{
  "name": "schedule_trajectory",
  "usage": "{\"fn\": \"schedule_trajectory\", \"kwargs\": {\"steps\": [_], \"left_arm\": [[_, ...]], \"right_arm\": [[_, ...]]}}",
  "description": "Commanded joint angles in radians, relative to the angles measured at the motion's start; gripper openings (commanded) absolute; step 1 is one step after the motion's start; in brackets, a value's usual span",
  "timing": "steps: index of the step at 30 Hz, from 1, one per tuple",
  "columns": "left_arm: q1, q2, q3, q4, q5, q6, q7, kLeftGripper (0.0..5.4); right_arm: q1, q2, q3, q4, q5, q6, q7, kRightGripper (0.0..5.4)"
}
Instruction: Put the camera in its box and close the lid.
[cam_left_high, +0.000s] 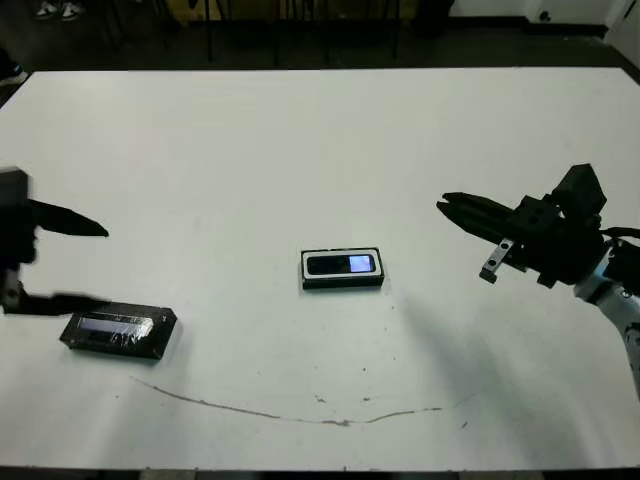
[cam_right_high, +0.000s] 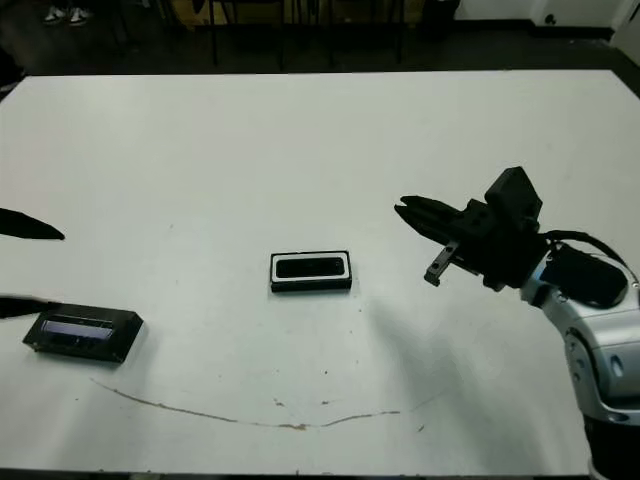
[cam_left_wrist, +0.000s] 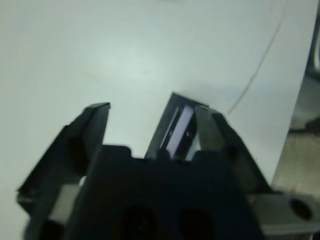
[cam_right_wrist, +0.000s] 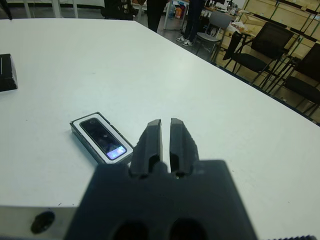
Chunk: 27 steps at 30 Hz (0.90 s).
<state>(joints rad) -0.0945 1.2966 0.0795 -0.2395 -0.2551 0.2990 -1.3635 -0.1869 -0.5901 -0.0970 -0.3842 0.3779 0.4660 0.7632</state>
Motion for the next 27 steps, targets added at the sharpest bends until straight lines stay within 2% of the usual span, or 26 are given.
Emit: {"fn": "schedule_trajectory", "kwargs": {"steps": [1,2,5,9,19,27], "left_arm": [[-0.055,0.03,-0.083,-0.044,0.061,0.019,-0.02,5.22],[-0.072,0.027,-0.105,-0.047,0.075,0.016,-0.027,5.39],[-0.128,0.017,-0.166,-0.067,0.111,0.035,-0.046,5.39],[-0.172,-0.002,-0.225,-0.072,0.151,0.001,-0.07,5.39],[-0.257,-0.064,-0.395,-0.003,0.271,-0.001,-0.152,5.39],[-0.241,-0.112,-0.434,0.077,0.31,-0.037,-0.155,5.39]], "right_arm": [[0.003,-0.018,0.002,0.02,0.009,-0.008,0.016,0.0],[0.003,-0.02,0.002,0.02,0.01,-0.006,0.016,0.0],[0.002,-0.026,0.008,0.009,0.003,0.002,0.006,0.0],[0.002,-0.025,0.013,0.011,-0.004,-0.01,0.004,0.0],[0.002,-0.04,0.018,0.0,0.0,0.022,-0.007,0.0],[0.004,-0.047,0.027,-0.006,-0.014,0.007,-0.008,0.0]]}}
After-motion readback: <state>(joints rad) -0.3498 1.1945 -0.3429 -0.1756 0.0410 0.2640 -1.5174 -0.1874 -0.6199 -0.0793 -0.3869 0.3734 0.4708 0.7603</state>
